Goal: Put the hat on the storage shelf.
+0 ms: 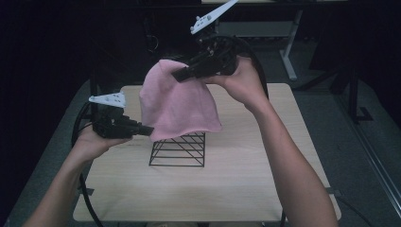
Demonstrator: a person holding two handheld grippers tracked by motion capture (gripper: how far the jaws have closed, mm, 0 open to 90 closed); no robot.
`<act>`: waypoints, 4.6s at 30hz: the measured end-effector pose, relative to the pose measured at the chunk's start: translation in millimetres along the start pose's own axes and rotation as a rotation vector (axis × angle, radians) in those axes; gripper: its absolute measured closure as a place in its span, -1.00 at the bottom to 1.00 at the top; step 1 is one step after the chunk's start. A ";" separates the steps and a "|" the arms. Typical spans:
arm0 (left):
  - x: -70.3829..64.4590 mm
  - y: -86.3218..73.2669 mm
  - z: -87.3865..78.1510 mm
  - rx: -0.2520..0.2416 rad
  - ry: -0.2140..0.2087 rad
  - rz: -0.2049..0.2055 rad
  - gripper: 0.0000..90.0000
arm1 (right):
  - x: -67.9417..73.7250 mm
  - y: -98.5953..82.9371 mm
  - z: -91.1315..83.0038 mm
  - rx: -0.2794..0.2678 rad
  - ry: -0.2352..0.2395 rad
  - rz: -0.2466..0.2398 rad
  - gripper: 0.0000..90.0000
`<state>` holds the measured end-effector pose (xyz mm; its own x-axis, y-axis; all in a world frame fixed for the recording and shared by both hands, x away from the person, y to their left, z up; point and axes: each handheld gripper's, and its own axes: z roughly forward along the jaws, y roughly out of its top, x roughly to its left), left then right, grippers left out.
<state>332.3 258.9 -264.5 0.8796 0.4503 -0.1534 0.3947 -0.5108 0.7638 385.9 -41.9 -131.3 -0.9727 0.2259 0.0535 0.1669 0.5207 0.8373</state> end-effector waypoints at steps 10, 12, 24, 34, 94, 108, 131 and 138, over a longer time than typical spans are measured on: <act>12.6 2.6 7.5 0.037 0.039 -0.015 0.88 | -21.7 -14.1 7.6 -0.013 -0.010 0.073 0.72; 14.2 3.5 10.7 0.048 0.052 -0.018 0.88 | -25.6 -17.9 9.3 -0.014 -0.013 0.087 0.72; 19.2 5.5 27.3 0.088 0.100 -0.002 0.88 | -35.4 -38.1 10.9 -0.031 -0.009 0.115 0.72; 19.0 2.7 34.4 0.109 0.103 0.005 0.88 | -35.2 -48.9 10.9 -0.028 -0.001 0.122 0.72; 27.7 -53.7 48.5 0.188 0.167 -0.049 0.88 | -21.8 -90.3 72.2 -0.027 0.112 0.102 0.68; 33.4 -69.2 53.1 0.214 0.181 -0.065 0.88 | -20.8 -104.1 88.2 0.005 0.134 0.108 0.67; 35.7 -88.7 68.1 0.270 0.181 -0.060 0.88 | -18.4 -125.8 108.7 0.034 0.173 0.138 0.64; 37.2 -94.3 72.7 0.290 0.172 -0.060 0.88 | -15.7 -129.6 113.4 0.059 0.171 0.131 0.59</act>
<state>347.1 270.5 -387.8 0.8047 0.5901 -0.0653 0.5250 -0.6558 0.5425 397.7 -19.6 -302.3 -0.9543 0.1542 0.2558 0.2982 0.5444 0.7840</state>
